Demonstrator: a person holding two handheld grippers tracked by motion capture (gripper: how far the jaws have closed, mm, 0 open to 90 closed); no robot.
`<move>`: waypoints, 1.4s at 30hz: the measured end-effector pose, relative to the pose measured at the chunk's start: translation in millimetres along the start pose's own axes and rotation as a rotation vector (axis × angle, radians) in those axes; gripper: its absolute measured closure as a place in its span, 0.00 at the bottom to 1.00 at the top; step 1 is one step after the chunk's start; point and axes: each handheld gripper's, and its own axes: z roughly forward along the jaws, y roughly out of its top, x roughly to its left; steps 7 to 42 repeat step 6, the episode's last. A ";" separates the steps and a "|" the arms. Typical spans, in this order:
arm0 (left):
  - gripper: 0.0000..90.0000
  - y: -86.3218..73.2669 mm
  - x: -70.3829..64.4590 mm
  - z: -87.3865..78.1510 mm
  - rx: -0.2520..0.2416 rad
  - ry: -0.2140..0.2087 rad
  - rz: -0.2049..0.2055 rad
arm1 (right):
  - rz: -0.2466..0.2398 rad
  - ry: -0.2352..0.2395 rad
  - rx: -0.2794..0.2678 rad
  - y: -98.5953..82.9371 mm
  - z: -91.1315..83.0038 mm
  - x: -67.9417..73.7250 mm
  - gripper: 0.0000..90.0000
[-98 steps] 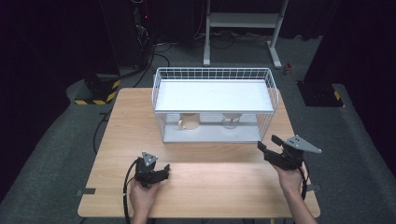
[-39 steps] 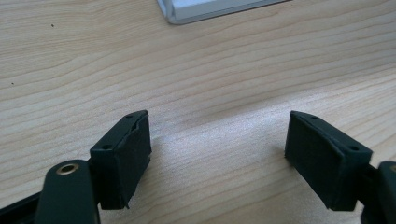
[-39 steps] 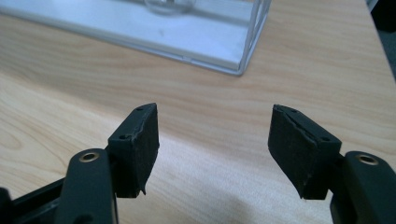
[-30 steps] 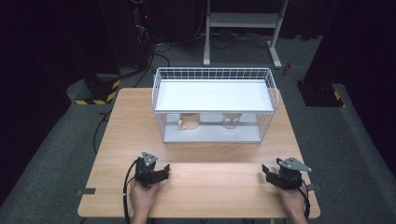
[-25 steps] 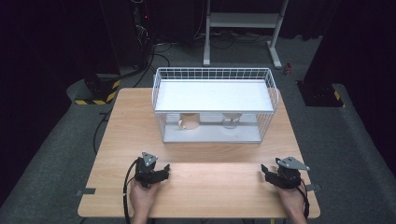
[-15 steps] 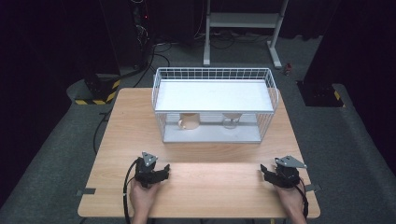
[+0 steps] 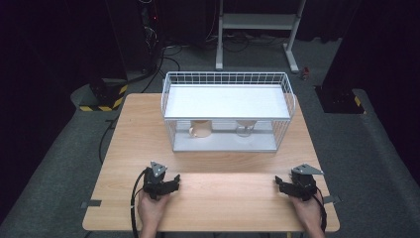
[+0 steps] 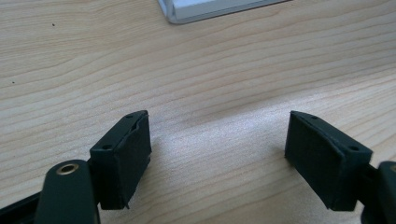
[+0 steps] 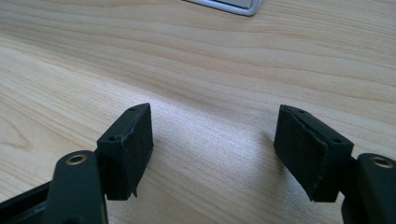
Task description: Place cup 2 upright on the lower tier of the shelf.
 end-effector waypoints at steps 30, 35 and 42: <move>0.25 0.1 0.1 -0.1 0.001 -0.001 -0.002 | -0.002 -0.001 -0.001 0.2 0.3 0.0 0.31; 0.25 0.1 0.1 -0.1 0.001 -0.001 -0.002 | -0.002 -0.001 -0.001 0.2 0.3 0.0 0.31; 0.25 0.1 0.1 -0.1 0.001 -0.001 -0.002 | -0.002 -0.001 -0.001 0.2 0.3 0.0 0.31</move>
